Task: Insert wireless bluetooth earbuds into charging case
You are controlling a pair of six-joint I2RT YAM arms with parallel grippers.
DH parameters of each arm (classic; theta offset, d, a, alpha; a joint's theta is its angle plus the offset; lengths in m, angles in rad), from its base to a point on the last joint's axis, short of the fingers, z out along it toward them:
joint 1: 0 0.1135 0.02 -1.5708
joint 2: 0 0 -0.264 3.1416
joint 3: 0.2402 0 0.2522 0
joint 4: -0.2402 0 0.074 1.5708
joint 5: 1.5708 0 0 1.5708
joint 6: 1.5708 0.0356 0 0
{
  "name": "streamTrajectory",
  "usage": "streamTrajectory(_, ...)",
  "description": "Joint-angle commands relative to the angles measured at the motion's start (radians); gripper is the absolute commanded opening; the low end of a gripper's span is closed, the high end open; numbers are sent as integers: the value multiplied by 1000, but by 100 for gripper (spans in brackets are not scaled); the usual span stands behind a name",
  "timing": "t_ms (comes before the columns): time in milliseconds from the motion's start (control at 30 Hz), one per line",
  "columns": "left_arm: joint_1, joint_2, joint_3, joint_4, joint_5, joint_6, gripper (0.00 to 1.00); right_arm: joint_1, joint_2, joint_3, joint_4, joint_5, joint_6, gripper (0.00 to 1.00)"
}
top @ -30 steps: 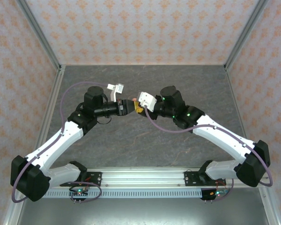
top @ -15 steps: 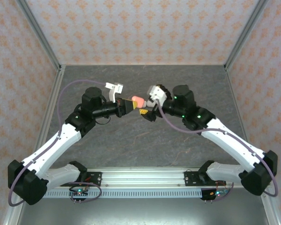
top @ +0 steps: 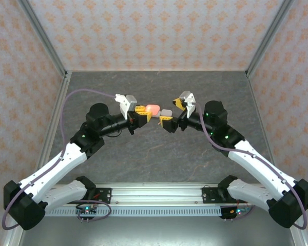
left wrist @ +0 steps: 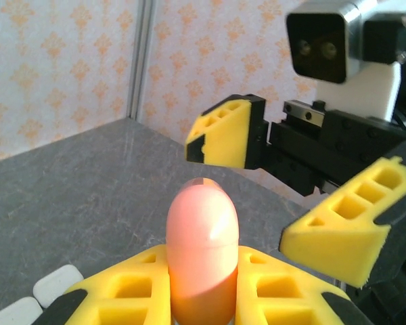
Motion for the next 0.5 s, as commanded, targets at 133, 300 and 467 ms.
streamTrajectory(133, -16, 0, 6, 40, 3, 104, 0, -2, 61, 68, 71, -27, 25, 95)
streamTrajectory(300, -17, -3, 15, 6, 7, 125, 0, -2, 90, 95, 76, -15, 21, 93)
streamTrajectory(467, -20, -3, 27, -22, 18, 150, 0, -7, 123, 138, 31, 4, 7, 91)
